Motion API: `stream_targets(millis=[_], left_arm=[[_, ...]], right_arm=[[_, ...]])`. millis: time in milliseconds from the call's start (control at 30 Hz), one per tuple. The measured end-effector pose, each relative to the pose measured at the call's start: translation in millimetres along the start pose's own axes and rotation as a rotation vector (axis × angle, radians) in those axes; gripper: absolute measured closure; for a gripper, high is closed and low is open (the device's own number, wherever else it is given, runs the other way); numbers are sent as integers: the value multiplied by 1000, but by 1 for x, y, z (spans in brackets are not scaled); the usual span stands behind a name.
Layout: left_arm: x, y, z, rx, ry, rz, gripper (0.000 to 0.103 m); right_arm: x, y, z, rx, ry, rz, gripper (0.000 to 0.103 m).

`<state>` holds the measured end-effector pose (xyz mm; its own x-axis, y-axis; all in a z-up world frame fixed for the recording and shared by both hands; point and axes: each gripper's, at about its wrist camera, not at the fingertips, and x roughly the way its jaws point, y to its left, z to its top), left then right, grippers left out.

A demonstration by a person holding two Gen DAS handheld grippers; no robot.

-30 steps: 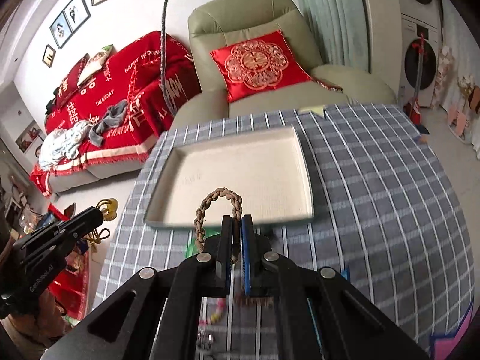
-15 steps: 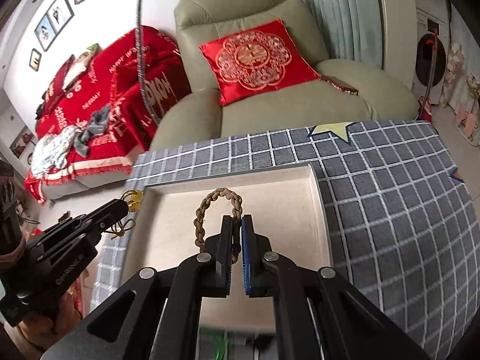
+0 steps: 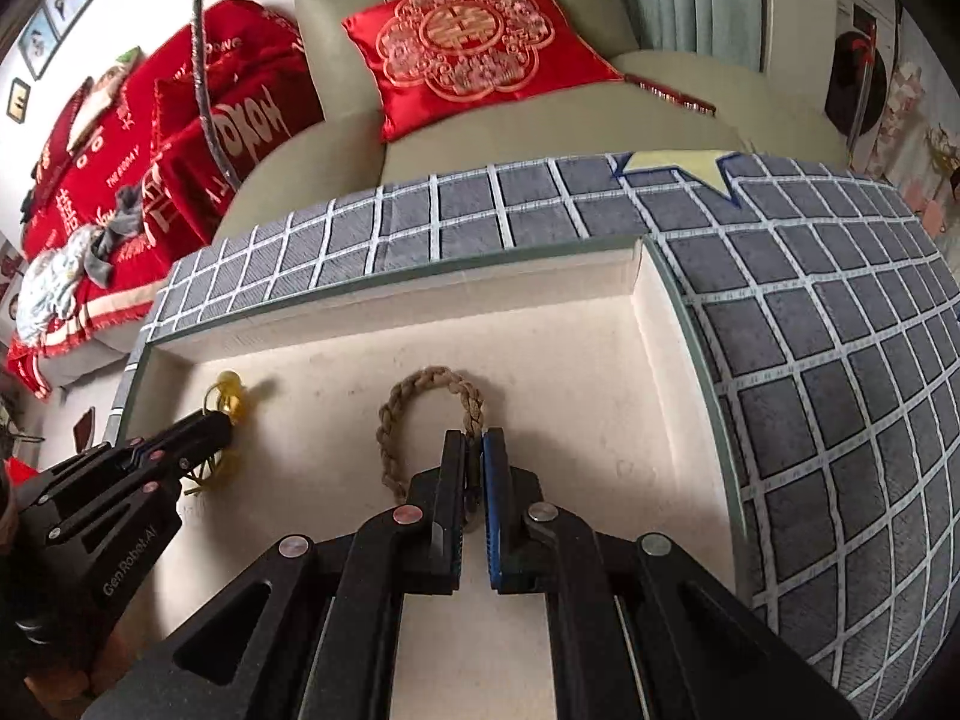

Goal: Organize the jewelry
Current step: 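Carry both bracelets into the tray and open both tools to release them, then lift both tools out of the tray back over the remaining jewelry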

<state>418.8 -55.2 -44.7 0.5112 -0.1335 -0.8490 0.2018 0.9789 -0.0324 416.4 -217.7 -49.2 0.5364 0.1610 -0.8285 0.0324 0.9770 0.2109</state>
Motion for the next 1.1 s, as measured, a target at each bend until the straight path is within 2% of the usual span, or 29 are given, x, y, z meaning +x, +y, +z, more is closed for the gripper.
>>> stream_targets(millis=[133,167,200,267,467,500,533,567,600,733,833,900,967,1067,1100], left_arm=[[-1,-6,-2,21,-6,51,84],[0,-6,-2,21,-5,59,84],[-1,-8,-2,24,-6,63,84],[-1,-8,-3,25,-11,70,84],[-6,-5,-2,13,-30,48,82],[-6,-5,-2,10,-32,44,53],[-6,-4,-1,8,-32,43,0],[-9,-2,-2,-4,-41,55,0],[-15,-1,-2,-18,-86,64,0],[-23,-2,0,-9,-93,58,0],[-41,1,-3,-23,-134,61,0],[-58,4,-7,-38,-168,42,0],[-73,7,-13,-37,-197,33,0],[-92,8,-27,-29,-194,9,0],[-97,8,-31,-29,-185,-4,0]], right_arm=[[-1,2,0,-21,10,-1,95],[-1,1,0,-15,14,10,88],[-3,0,0,-3,18,25,66],[-11,-2,-1,22,1,35,30],[-47,-7,-5,63,-81,66,29],[-52,-8,-6,68,-89,72,29],[-59,-9,-8,71,-99,77,29],[-65,-10,-11,74,-109,81,29],[-69,-10,-13,74,-111,83,29],[-83,-14,-26,93,-115,85,29],[-92,-15,-34,102,-112,94,29],[-102,-14,-40,105,-126,107,18],[-113,-13,-46,109,-143,126,17],[-132,-9,-58,113,-188,157,0],[-138,-8,-62,112,-203,162,0]])
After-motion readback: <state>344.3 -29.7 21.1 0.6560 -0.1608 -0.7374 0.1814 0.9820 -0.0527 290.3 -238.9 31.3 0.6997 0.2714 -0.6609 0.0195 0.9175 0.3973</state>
